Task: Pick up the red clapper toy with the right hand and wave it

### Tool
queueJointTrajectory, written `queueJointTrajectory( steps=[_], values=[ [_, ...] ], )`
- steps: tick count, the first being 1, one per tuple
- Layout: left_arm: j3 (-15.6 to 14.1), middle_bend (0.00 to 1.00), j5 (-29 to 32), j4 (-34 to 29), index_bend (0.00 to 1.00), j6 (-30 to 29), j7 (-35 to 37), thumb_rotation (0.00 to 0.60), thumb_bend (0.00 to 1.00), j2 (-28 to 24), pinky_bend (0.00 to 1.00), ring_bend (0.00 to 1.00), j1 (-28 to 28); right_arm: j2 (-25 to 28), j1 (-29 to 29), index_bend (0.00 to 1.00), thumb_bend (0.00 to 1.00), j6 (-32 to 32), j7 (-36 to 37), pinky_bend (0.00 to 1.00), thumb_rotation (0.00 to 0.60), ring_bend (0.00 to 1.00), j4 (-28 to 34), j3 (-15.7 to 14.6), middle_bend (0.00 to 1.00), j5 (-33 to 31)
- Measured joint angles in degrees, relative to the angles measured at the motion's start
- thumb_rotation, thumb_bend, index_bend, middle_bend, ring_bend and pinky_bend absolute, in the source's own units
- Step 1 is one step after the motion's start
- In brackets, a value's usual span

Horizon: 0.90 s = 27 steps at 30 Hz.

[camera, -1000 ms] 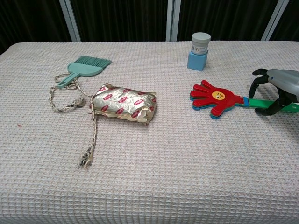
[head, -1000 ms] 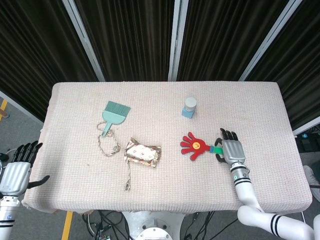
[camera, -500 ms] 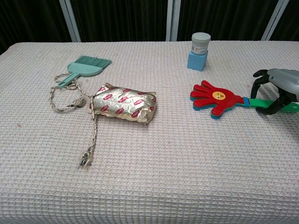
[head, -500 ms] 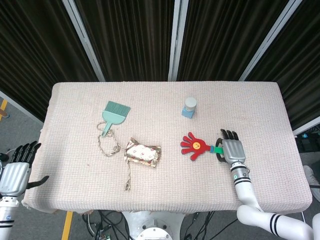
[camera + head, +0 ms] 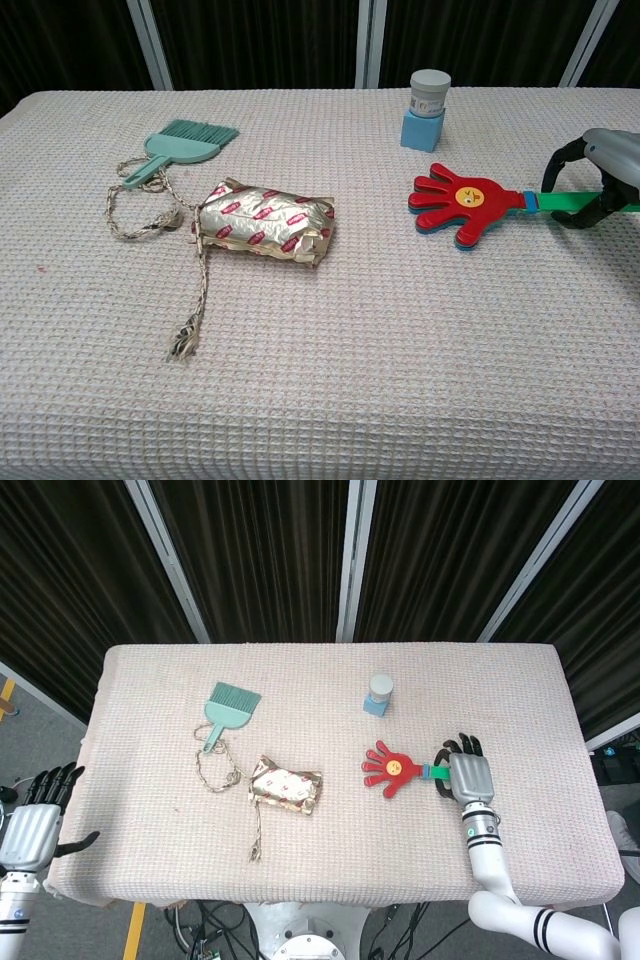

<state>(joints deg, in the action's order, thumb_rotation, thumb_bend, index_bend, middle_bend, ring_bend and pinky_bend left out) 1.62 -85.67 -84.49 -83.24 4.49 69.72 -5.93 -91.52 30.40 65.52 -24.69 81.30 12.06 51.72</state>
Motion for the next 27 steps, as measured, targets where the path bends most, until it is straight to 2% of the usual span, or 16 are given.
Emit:
queueJointTrajectory(
  steps=[4,12,19,27],
  values=[
    [0.04,0.02,-0.2,-0.11,0.04,-0.25,0.08,0.6,0.13,-0.02,0.06,0.0,0.01,-0.54,-0.48,0.85,0.47,1.38,1.64,0.13,0.6,0.04,-0.27,0.51,0.31,1.24],
    [-0.15,0.02,0.0,-0.11,0.04,-0.04,0.05,0.6,0.13,0.06,0.06,0.0,0.18,-2.76,-1.37,0.98,0.59,2.85,4.8,0.51,0.6,0.23,-2.97,1.44,0.43,2.44],
    [0.02,0.02,0.18,0.21,0.04,0.19,0.32,0.599,0.13,0.34,0.06,0.0,0.01,-3.72,-1.97,1.0,0.65,3.38,9.24,0.67,0.6,0.34,-4.39,2.38,0.48,4.44],
    [0.09,0.02,0.15,0.29,0.04,-0.13,0.57,0.6,0.13,0.29,0.06,0.0,0.13,-3.88,-3.04,1.0,0.69,4.41,17.77,0.86,0.6,0.54,-4.56,3.88,0.59,7.88]
  ],
)
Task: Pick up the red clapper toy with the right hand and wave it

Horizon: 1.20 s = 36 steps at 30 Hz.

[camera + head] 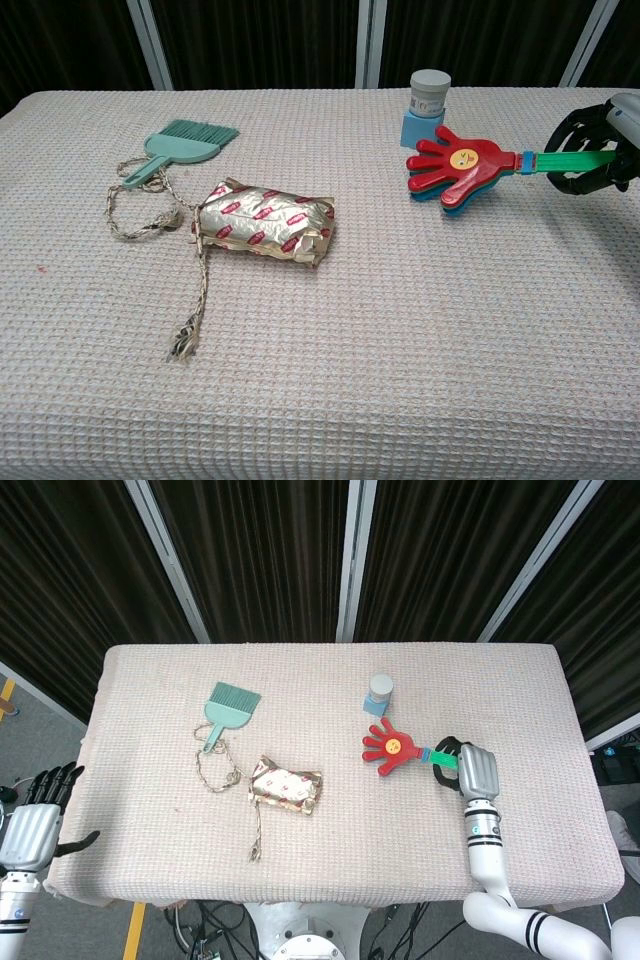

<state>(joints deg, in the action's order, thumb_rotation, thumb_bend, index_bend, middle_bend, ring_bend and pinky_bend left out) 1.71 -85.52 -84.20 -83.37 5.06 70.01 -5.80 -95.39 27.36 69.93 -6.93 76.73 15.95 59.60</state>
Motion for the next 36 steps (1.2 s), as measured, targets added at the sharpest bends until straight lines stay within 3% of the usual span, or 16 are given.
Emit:
queueJointTrajectory(
  steps=[6,18,25,33,36],
  values=[
    [0.17,0.02,0.0,0.02,0.04,-0.03,-0.12,0.6,0.13,0.11,0.06,0.0,-0.12,0.12,-0.88,0.98,0.74,0.73,8.93,0.98,0.6,0.71,-0.37,0.87,0.68,3.7],
    [0.33,0.02,-0.31,-1.57,0.04,-0.63,-1.8,0.6,0.13,-0.44,0.06,0.0,-0.14,4.43,-2.5,0.98,0.74,-0.42,31.94,1.0,0.6,0.82,3.51,0.84,0.72,13.24],
    [0.48,0.02,-0.37,-2.44,0.04,-0.89,-2.52,0.6,0.13,-0.81,0.06,0.0,-0.17,8.25,-3.92,0.98,0.75,4.4,45.96,1.0,0.6,0.88,8.92,0.75,0.74,21.63],
    [0.58,0.02,-0.34,-2.73,0.04,-0.82,-2.36,0.6,0.13,-1.06,0.06,0.0,-0.28,9.43,-6.11,0.98,0.77,13.37,52.87,1.0,0.6,0.88,15.12,3.0,0.74,23.91],
    [0.42,0.02,-0.27,-2.36,0.04,-0.69,-2.18,0.6,0.13,-0.86,0.06,0.0,-0.21,9.15,-5.9,0.98,0.77,13.19,50.92,1.0,0.6,0.89,13.88,2.78,0.75,23.85]
  ],
)
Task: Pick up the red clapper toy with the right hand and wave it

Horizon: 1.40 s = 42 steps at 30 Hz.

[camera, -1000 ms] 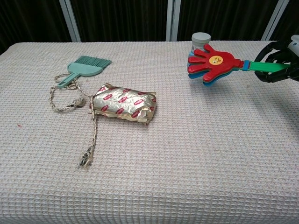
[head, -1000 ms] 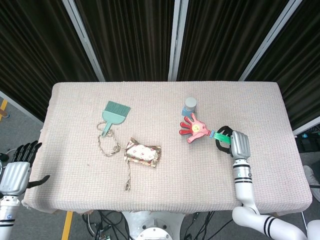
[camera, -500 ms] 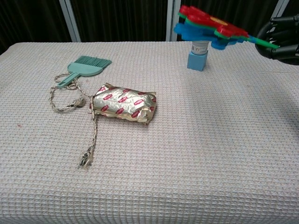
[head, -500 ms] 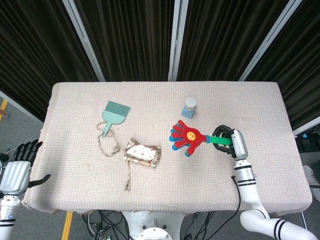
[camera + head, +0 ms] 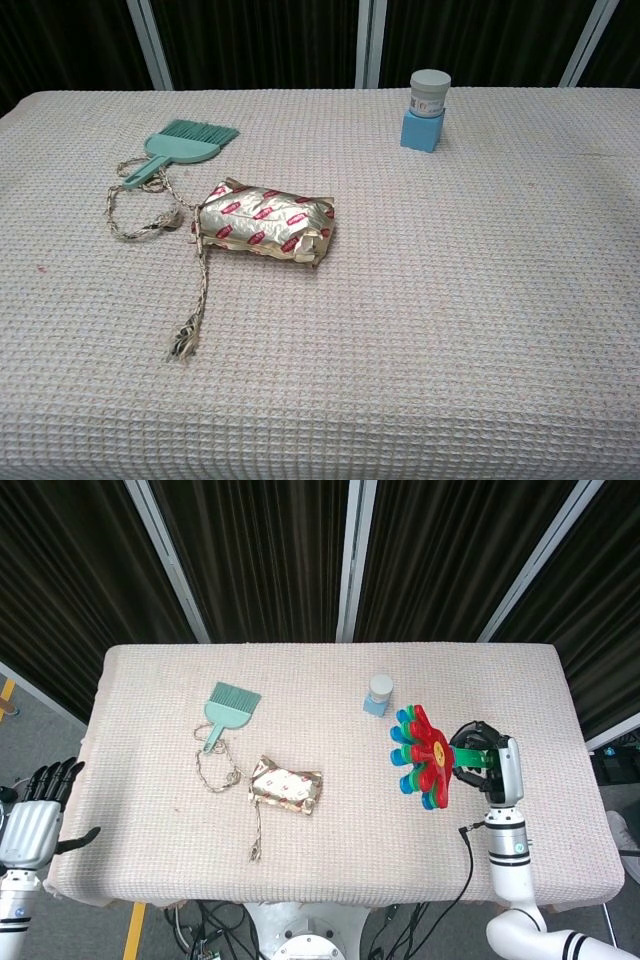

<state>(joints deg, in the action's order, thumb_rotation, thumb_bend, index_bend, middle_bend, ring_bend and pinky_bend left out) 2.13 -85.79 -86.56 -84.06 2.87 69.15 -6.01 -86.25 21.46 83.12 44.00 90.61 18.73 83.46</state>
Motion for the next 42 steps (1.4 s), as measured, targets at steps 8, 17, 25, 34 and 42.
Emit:
queueJointTrajectory(
  steps=[8,17,25,34,42],
  values=[
    [-0.27,0.02,0.3,1.13,0.04,0.68,0.68,0.6,0.13,0.72,0.06,0.0,-0.01,-1.15,2.13,0.98,0.76,-2.83,-27.84,1.0,0.6,0.9,-8.3,-2.92,0.77,1.64],
    [-0.26,0.02,0.21,1.27,0.04,0.38,1.0,0.6,0.13,0.68,0.06,0.0,0.13,-0.84,3.34,0.98,0.76,-6.89,-46.57,1.0,0.6,0.9,-9.1,-3.99,0.77,-0.66],
    [-0.28,0.02,0.24,1.32,0.04,0.51,0.83,0.6,0.13,0.79,0.06,0.0,0.09,0.25,2.4,0.98,0.76,-9.54,-23.48,1.0,0.6,0.9,-5.24,-0.82,0.77,-6.69],
    [-0.24,0.02,0.12,0.78,0.04,0.62,0.17,0.6,0.13,0.65,0.06,0.0,-0.09,4.29,-0.53,0.98,0.75,-19.0,14.81,1.0,0.6,0.9,-0.32,5.42,0.77,-15.74],
    [-0.3,0.02,0.18,0.83,0.04,0.73,0.17,0.6,0.13,0.68,0.06,0.0,-0.09,5.19,-1.14,0.98,0.76,-21.24,18.02,1.0,0.6,0.9,-1.36,5.45,0.77,-15.55]
  ],
)
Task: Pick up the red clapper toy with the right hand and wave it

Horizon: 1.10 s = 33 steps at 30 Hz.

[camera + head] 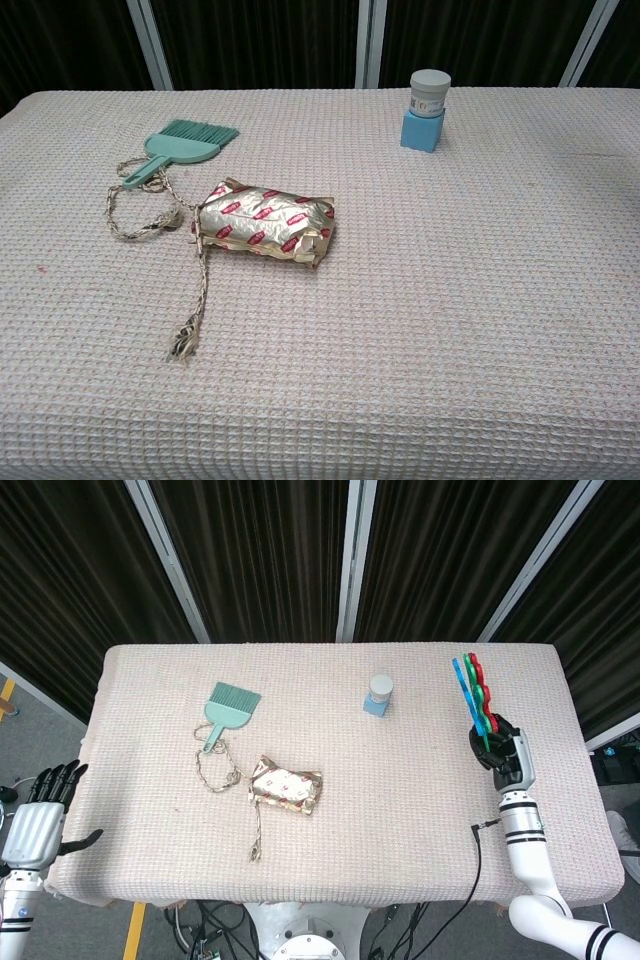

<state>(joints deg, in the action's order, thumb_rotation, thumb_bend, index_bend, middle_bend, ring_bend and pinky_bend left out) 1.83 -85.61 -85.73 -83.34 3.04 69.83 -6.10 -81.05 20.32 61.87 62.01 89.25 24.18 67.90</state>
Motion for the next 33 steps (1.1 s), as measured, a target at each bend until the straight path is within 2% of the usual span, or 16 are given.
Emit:
queueJointTrajectory(
  steps=[2,5,12,15,18,21,25,33],
  values=[
    [-0.07,0.02,0.08,0.18,0.04,0.01,0.18,0.6,0.13,0.08,0.06,0.0,0.09,-0.52,0.17,0.98,0.76,1.46,-4.93,1.0,0.6,0.9,-0.95,-0.58,0.77,0.97],
    [-0.15,0.02,0.14,0.51,0.04,0.06,0.42,0.6,0.13,0.3,0.06,0.0,0.16,-1.61,0.6,0.98,0.76,4.42,-16.54,1.0,0.6,0.93,-2.8,-1.79,0.79,3.01],
    [-0.13,0.02,0.26,1.14,0.04,0.37,0.82,0.6,0.13,0.7,0.06,0.0,0.05,-3.21,2.25,0.98,0.76,9.52,-48.7,1.0,0.6,0.93,-5.98,-5.24,0.8,7.42],
    [-0.19,0.02,0.29,1.31,0.04,0.41,1.0,0.6,0.13,0.77,0.06,0.0,0.1,-3.38,3.11,0.98,0.76,10.41,-59.05,1.0,0.6,0.93,-5.82,-6.38,0.8,7.98],
    [-0.22,0.02,0.28,1.41,0.04,0.24,1.19,0.6,0.13,0.74,0.06,0.0,0.22,-3.26,3.93,0.98,0.76,10.87,-64.72,1.0,0.6,0.93,-4.63,-7.12,0.8,7.62],
    [-0.12,0.02,0.18,1.37,0.04,-0.1,1.28,0.6,0.13,0.6,0.06,0.0,0.28,-3.01,4.15,0.98,0.76,11.09,-65.13,1.0,0.6,0.93,-3.48,-7.19,0.8,7.22],
    [-0.02,0.02,0.15,1.21,0.04,-0.18,1.23,0.6,0.13,0.52,0.06,0.0,0.27,-2.9,3.87,0.98,0.76,12.0,-59.78,1.0,0.6,0.93,-2.21,-6.66,0.8,7.34],
    [0.15,0.02,0.18,1.05,0.04,-0.01,0.98,0.6,0.13,0.58,0.06,0.0,0.05,-2.23,2.53,0.98,0.77,12.53,-37.51,1.0,0.6,0.93,0.88,-4.67,0.8,6.83]
  ],
)
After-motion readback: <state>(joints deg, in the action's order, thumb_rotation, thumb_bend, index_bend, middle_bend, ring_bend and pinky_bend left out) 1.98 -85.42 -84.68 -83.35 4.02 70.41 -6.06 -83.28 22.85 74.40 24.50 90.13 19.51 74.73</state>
